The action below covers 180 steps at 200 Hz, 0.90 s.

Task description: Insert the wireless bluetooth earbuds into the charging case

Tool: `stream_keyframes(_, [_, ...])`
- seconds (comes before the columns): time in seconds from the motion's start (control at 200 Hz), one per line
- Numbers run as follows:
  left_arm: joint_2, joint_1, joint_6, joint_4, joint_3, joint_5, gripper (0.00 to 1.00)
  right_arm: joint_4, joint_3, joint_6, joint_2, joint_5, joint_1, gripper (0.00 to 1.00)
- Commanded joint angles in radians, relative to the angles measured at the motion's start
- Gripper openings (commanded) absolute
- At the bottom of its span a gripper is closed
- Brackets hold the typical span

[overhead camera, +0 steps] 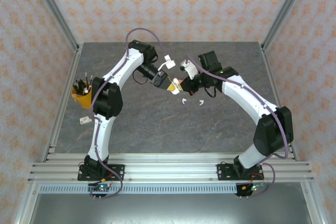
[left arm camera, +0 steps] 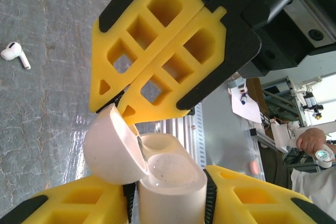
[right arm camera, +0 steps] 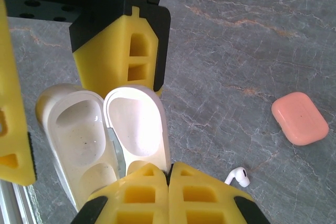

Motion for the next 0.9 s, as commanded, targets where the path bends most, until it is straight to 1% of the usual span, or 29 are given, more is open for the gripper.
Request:
stream_keyframes(0.0, [0.015, -0.009, 0.021, -0.052, 0.035, 0.029, 0.39, -0.010, 0.039, 0.000, -0.025, -0.022, 0.006, 0.00])
stream_keyframes(0.205, [0.022, -0.011, 0.019, -0.052, 0.043, 0.029, 0.35, -0.010, 0.037, 0.001, -0.026, -0.024, 0.006, 0.00])
stream_keyframes(0.285, [0.024, -0.013, 0.017, -0.049, 0.045, 0.029, 0.31, -0.008, 0.036, 0.002, -0.026, -0.023, 0.006, 0.00])
stream_keyframes(0.395, [0.024, -0.012, 0.017, -0.049, 0.045, 0.030, 0.22, -0.008, 0.036, 0.006, -0.028, -0.013, 0.006, 0.00])
stream_keyframes(0.51, [0.021, -0.011, 0.032, -0.059, 0.041, 0.030, 0.15, 0.016, 0.036, 0.040, -0.043, 0.058, 0.007, 0.00])
stream_keyframes(0.555, [0.019, -0.011, 0.040, -0.063, 0.035, 0.051, 0.11, 0.026, 0.041, 0.061, -0.050, 0.101, 0.005, 0.04])
stream_keyframes(0.661, [0.007, -0.005, 0.051, -0.062, 0.009, 0.060, 0.03, 0.043, 0.059, 0.132, -0.073, 0.179, -0.011, 0.17])
stream_keyframes(0.721, [0.000, -0.002, 0.051, -0.054, -0.006, 0.060, 0.00, 0.043, 0.069, 0.177, -0.096, 0.190, -0.033, 0.25])
stream_keyframes(0.756, [-0.005, 0.000, 0.049, -0.048, -0.014, 0.056, 0.00, 0.049, 0.069, 0.206, -0.114, 0.198, -0.047, 0.33])
stream_keyframes(0.826, [-0.024, 0.003, 0.018, -0.015, -0.036, 0.044, 0.00, 0.059, 0.059, 0.248, -0.153, 0.209, -0.071, 0.35])
stream_keyframes(0.891, [-0.057, 0.002, -0.060, 0.062, -0.076, 0.039, 0.00, 0.073, 0.037, 0.272, -0.196, 0.227, -0.080, 0.36])
stream_keyframes(0.896, [-0.061, 0.002, -0.070, 0.074, -0.081, 0.024, 0.00, 0.073, 0.035, 0.273, -0.200, 0.228, -0.080, 0.36])
